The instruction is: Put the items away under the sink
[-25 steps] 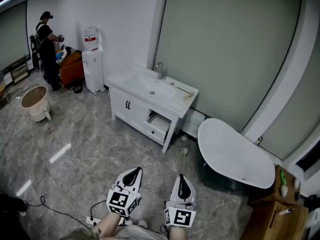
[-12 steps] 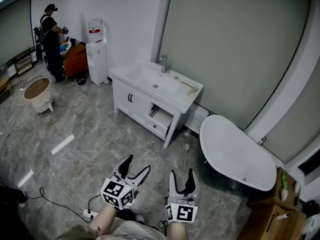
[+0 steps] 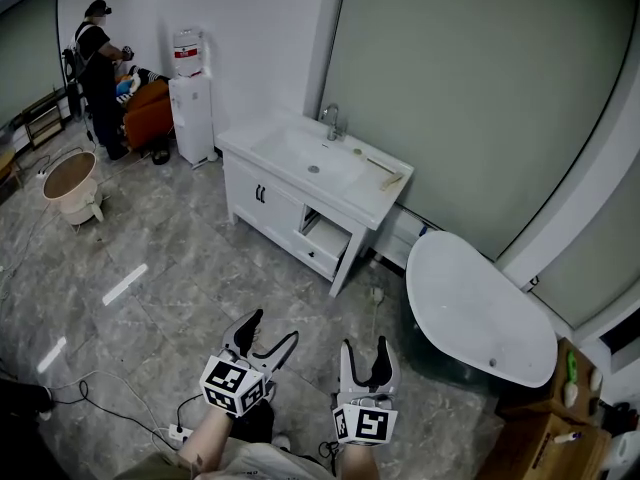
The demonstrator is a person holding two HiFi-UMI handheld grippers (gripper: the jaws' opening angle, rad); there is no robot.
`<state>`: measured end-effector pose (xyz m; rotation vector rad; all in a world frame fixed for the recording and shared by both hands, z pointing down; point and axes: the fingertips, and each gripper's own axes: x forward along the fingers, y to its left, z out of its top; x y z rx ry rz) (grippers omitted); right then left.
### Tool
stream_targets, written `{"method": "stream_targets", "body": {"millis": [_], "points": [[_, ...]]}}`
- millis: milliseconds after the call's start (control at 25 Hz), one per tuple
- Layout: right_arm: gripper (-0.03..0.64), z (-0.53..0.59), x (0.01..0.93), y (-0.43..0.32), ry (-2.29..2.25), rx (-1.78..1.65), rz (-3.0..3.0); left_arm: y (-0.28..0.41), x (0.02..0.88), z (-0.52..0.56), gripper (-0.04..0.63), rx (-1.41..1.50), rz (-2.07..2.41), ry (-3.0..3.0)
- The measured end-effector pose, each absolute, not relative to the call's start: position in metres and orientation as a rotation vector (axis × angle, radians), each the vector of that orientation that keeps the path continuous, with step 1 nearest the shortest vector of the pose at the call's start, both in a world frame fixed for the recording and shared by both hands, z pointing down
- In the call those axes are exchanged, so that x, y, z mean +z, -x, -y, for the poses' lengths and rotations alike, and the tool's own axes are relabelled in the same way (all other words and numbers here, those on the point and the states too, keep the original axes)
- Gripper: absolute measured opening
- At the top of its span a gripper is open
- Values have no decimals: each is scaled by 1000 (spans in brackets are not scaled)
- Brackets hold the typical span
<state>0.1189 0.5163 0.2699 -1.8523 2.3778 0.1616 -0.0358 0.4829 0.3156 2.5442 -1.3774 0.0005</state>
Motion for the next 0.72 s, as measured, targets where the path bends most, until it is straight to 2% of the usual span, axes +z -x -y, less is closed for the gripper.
{"method": "stream_targets", "body": {"millis": [720], "points": [[265, -316, 258, -65, 1972, 202, -2330, 82, 301, -273, 330, 3, 1263, -2615]]}}
